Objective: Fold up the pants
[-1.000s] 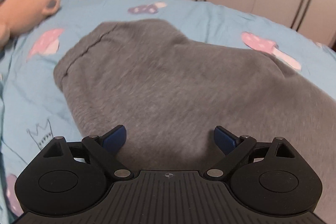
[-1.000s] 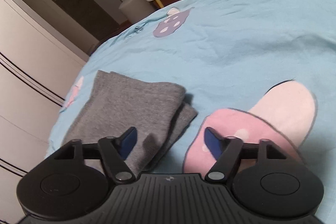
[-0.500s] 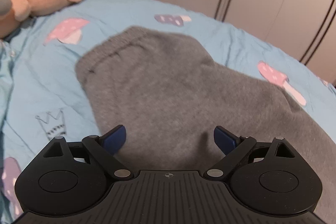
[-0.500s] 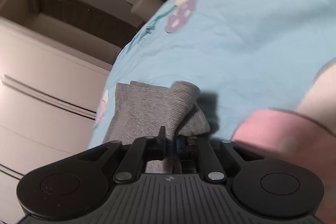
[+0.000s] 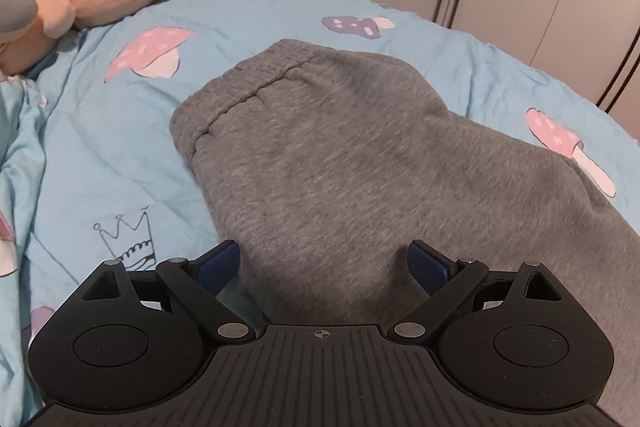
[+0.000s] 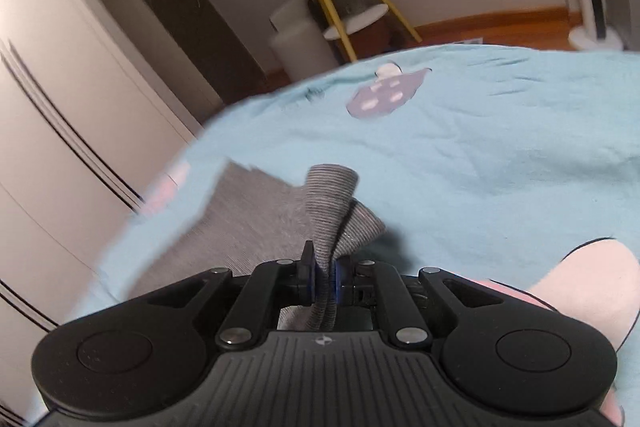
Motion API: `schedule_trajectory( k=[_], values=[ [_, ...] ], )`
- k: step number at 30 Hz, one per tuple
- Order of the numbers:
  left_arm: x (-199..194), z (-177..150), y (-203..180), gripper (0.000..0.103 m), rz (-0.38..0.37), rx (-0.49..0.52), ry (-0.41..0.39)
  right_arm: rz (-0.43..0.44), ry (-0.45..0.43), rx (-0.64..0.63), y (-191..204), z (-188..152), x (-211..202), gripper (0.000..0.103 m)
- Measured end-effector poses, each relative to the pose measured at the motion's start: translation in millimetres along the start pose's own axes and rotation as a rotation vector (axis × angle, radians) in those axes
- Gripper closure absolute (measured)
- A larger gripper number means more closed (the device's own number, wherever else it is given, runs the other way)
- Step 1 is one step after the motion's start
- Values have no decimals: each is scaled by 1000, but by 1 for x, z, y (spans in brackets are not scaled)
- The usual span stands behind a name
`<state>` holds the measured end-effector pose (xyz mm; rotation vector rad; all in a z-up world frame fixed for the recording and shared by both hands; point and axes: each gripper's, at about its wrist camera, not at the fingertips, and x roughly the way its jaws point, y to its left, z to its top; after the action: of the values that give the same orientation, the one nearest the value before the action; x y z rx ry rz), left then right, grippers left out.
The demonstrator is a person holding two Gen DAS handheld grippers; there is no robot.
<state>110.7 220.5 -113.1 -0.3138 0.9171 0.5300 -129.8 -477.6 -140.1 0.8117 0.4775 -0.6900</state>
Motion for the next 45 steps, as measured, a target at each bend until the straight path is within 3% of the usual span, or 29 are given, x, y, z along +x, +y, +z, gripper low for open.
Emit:
schedule_trajectory(
  k=[2, 3, 4, 6, 11, 15, 21, 26, 29, 32, 34, 39, 43, 45],
  values=[
    [3, 2, 0, 7, 1, 12, 6, -246, 33, -65, -1, 2, 8, 76],
    [4, 3, -1, 7, 7, 23, 11, -347, 4, -80, 2, 3, 5, 65],
    [5, 3, -1, 7, 12, 33, 11, -399, -37, -81, 6, 3, -2, 59],
    [7, 4, -2, 7, 27, 55, 10, -453, -100, -134, 24, 1, -14, 59],
    [15, 9, -3, 7, 76, 87, 17, -259, -80, -308, 110, -21, -22, 58],
    [12, 11, 5, 7, 171, 98, -39, -44, 4, -413, 194, -63, -14, 48],
    [19, 14, 18, 6, 188, 61, -58, 375, 355, -447, 319, -146, 22, 45],
    [22, 13, 23, 5, 191, 46, -88, 604, 656, -319, 403, -201, 65, 43],
    [29, 14, 26, 3, 209, 28, -84, 682, 776, -331, 453, -232, 84, 35],
    [29, 13, 29, 3, 215, 26, -85, 666, 821, -418, 486, -259, 100, 34],
    [29, 12, 29, 2, 216, 30, -96, 600, 809, -512, 500, -268, 111, 34],
    [37, 15, 33, 1, 195, 2, -58, 480, 949, -613, 480, -279, 130, 34],
    [39, 15, 33, 1, 193, 4, -53, 511, 1055, -608, 487, -277, 132, 19],
    [39, 15, 33, 1, 192, 2, -50, 505, 1064, -615, 491, -282, 132, 17]
  ],
)
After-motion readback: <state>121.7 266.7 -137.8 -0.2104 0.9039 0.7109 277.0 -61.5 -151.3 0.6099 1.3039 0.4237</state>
